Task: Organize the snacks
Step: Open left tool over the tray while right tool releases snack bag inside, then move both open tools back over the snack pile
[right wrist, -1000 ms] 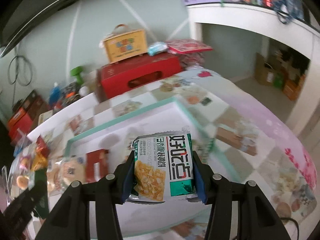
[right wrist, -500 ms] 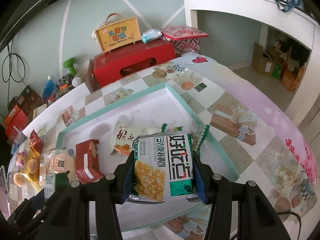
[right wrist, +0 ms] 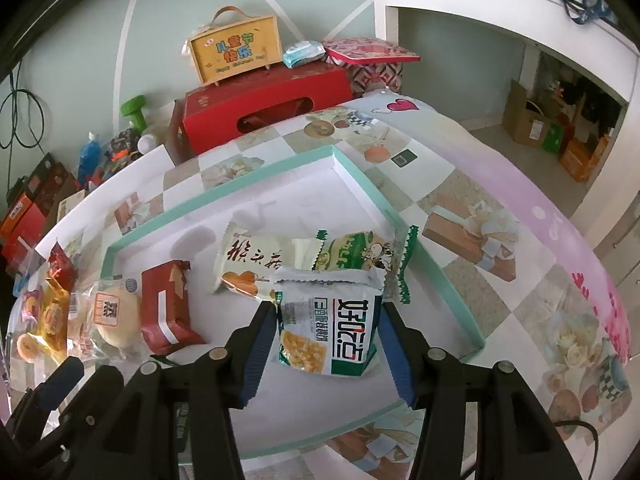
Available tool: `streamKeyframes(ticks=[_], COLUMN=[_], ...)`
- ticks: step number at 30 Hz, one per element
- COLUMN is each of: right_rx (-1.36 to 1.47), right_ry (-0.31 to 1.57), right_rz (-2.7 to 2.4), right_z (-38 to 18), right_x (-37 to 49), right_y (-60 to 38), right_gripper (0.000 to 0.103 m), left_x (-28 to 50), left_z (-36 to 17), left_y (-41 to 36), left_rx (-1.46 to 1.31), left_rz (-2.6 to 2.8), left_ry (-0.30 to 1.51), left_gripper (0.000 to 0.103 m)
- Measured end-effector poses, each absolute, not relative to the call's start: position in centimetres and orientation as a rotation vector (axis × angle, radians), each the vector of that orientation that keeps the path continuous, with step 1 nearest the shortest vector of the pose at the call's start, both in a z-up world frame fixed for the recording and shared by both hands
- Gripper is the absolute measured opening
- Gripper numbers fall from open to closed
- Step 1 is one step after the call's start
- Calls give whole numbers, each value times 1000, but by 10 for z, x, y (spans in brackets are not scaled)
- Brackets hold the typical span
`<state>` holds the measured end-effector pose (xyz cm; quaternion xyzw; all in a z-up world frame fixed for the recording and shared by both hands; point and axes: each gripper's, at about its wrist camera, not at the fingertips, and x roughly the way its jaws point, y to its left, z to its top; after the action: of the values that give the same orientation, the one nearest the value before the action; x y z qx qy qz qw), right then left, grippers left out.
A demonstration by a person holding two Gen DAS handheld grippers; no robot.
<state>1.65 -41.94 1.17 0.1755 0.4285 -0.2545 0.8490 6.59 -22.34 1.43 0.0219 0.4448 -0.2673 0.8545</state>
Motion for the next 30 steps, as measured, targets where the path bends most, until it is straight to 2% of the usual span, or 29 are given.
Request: streamKeyframes(ticks=[1,4,5,9,11,30], right_rx=[370,372,371,375,373,294], right_ry=[902,900,899,906,914,842], right_rz=[-534,-539,-543,-549,-554,-545], right_z=[12,11,10,8,5,14], right_x=[17,17,17,18,18,23], right_y=[-419,-420,-421,-422,-423,-410], right_gripper=[60,90,94,95,103,103], left_x=[66,69,71,78,81,91], left_z=[15,14,14,12,11,11], left_y=[-223,-219,-217,-205,-200,-170], left_rx=[49,54,48,24,26,-41], left_rz=[-558,-522,-513,-439,-402,-299], left_ry=[934,929,928,924,912,870], left_gripper=[71,85,89,93,99,102])
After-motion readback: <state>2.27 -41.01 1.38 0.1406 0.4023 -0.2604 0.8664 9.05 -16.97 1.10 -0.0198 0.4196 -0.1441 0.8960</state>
